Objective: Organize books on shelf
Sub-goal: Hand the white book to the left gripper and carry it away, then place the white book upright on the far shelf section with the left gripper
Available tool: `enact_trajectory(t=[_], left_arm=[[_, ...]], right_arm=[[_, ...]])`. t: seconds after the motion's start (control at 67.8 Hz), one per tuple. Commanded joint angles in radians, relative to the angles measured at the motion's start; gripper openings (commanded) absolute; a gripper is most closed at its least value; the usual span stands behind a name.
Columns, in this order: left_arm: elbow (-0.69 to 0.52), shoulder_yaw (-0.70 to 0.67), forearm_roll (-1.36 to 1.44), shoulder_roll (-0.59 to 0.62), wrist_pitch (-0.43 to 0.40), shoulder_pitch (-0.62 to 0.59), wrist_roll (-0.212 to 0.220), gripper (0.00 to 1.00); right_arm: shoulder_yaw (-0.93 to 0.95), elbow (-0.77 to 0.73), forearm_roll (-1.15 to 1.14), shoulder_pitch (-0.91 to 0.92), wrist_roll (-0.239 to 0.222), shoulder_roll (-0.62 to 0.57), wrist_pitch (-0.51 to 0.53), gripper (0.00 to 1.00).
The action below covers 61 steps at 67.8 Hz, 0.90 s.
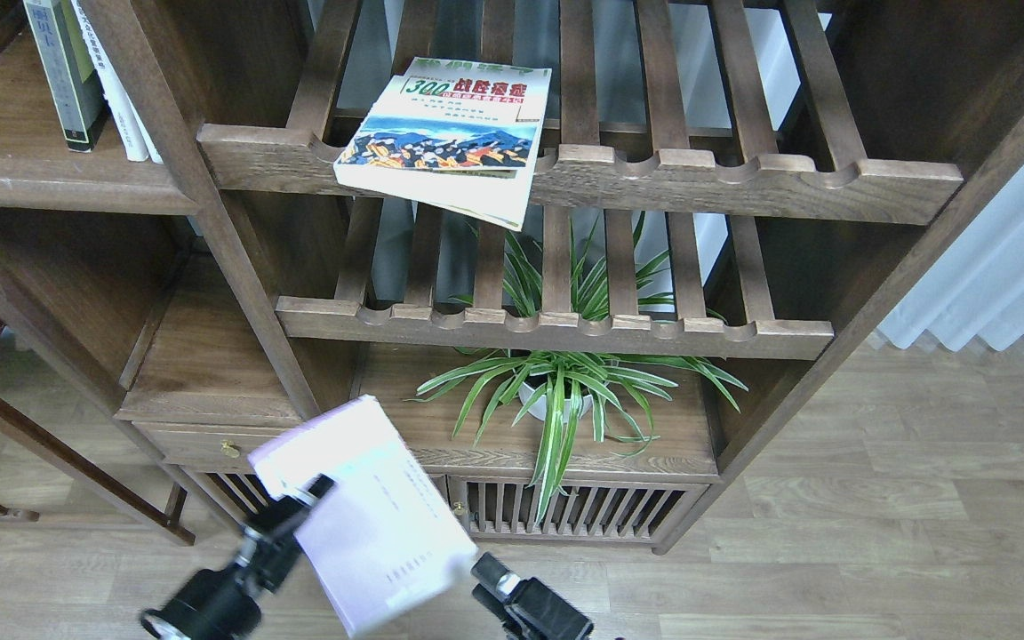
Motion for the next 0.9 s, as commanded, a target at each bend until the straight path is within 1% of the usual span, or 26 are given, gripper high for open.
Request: enact_trajectory(t=[0.0, 0.059, 0.088, 0.236, 0.427, 0.472, 0.501, 0.56, 0.619, 0.737, 0.752, 0.884], left_arm=[[-0.036, -0.119, 0.0, 0.085, 0.0, 0.005, -0.001, 0.09], [-0.063, -0.18, 0.0, 0.114, 0.0, 0.005, 0.0, 0.09], [-0.086, -0.246, 0.0, 0.157, 0.0, 0.006, -0.001, 0.09], [-0.094, -0.392, -0.001, 0.215, 0.0, 0.006, 0.0, 0.09], [-0.086, -0.504, 0.003, 0.32, 0.0, -0.009, 0.005, 0.08], [-0.079, -0.522, 0.007, 0.338, 0.0, -0.029, 0.014, 0.08], [-0.071, -0.531, 0.011, 0.347, 0.0, -0.049, 0.026, 0.08], [-0.04, -0.544, 0.039, 0.364, 0.0, -0.102, 0.064, 0.07], [-0.014, -0.55, 0.094, 0.364, 0.0, -0.156, 0.089, 0.07], [0.032, -0.551, 0.246, 0.361, 0.0, -0.276, 0.094, 0.07], [0.061, -0.554, 0.316, 0.358, 0.0, -0.335, 0.097, 0.07], [0.119, -0.558, 0.486, 0.35, 0.0, -0.49, 0.1, 0.07]], right_arm=[[-0.007, -0.007, -0.005, -0.006, -0.004, 0.002, 0.0, 0.99], [-0.008, -0.01, -0.005, -0.006, -0.004, 0.002, 0.0, 0.99], [-0.008, -0.013, -0.005, -0.006, -0.004, 0.002, 0.0, 0.99], [-0.008, -0.014, -0.005, -0.008, -0.004, 0.002, 0.0, 0.99], [-0.011, -0.022, -0.005, -0.008, -0.004, 0.002, 0.0, 0.99], [-0.011, -0.023, -0.005, -0.008, -0.004, 0.002, 0.0, 0.99], [-0.011, -0.023, -0.005, -0.008, -0.004, 0.002, 0.0, 0.99], [-0.011, -0.023, -0.005, -0.008, -0.004, 0.002, 0.0, 0.99], [-0.011, -0.023, -0.005, -0.008, -0.004, 0.002, 0.0, 0.99], [-0.01, -0.023, -0.005, -0.008, -0.004, 0.002, 0.0, 0.99], [-0.01, -0.023, -0.006, -0.006, -0.004, 0.002, 0.0, 0.99], [-0.005, -0.023, -0.006, -0.008, -0.004, 0.002, 0.0, 0.99]])
